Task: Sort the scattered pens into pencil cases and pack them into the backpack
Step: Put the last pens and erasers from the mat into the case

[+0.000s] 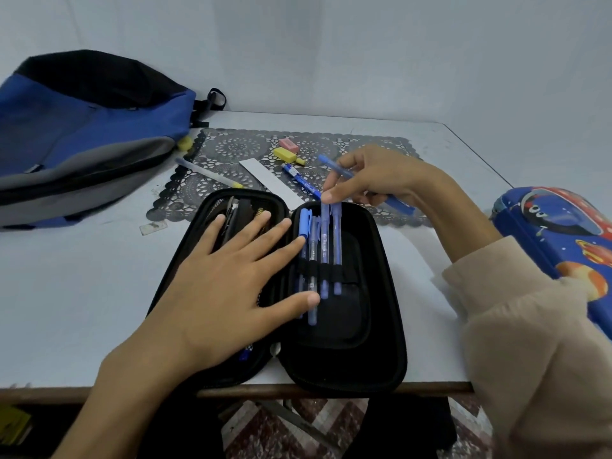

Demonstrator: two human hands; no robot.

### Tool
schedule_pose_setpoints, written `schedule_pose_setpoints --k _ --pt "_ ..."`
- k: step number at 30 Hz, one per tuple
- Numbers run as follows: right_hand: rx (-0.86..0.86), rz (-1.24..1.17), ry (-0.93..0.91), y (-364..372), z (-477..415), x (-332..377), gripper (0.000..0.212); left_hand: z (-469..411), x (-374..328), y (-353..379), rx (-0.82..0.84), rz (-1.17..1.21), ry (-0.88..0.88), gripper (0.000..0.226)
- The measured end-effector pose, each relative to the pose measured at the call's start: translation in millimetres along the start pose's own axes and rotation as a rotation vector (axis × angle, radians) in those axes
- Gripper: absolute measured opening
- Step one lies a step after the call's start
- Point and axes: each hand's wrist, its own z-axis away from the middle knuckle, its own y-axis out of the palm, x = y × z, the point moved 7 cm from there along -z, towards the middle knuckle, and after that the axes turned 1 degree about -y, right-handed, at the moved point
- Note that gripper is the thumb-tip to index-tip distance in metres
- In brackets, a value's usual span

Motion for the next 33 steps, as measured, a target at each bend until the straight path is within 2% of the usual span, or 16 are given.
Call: schedule_pose_setpoints --k 5,12,16,19,22,23,27,30,33 --pt "-0.016 0.003 -0.010 -4.7 0.1 -2.4 0.015 0.6 -1.1 -1.8 -0.014 0.012 -0.009 0.085" --pt "0.000 0.146 -0.006 -6.0 2.2 3.3 0.020 0.5 0.3 -0.4 -0.038 -0.009 -0.008 0.085" --pt "0.104 0.221 -0.025 8.2 6.0 9.1 0.020 0.5 -2.5 -1.0 -0.027 -0.009 0.025 0.075" --pt "0.053 0.066 -0.050 -1.2 6.7 10.7 0.025 -0.3 -4.1 -0.2 0.017 -0.037 0.064 0.068" --pt "-0.012 -0.180 -0.067 -20.1 7.4 9.5 0.009 -1.5 -5.3 -0.2 0.014 -0.045 0.111 0.067" --pt "-0.007 -0.184 -0.082 -24.2 8.5 8.6 0.013 -1.8 -5.6 -0.6 0.001 -0.034 0.123 0.067" --pt "0.081 0.203 -0.193 -24.9 22.8 15.9 0.024 -0.8 -8.7 -3.0 -0.055 0.061 0.165 0.060" --pt "0.192 0.303 -0.193 -16.1 31.1 22.3 0.028 -0.6 -8.8 -3.3 -0.077 0.089 0.178 0.058" --pt "0.190 0.407 -0.188 -17.8 33.8 24.0 0.021 -0.6 -8.6 -4.5 -0.115 0.122 0.187 0.057"
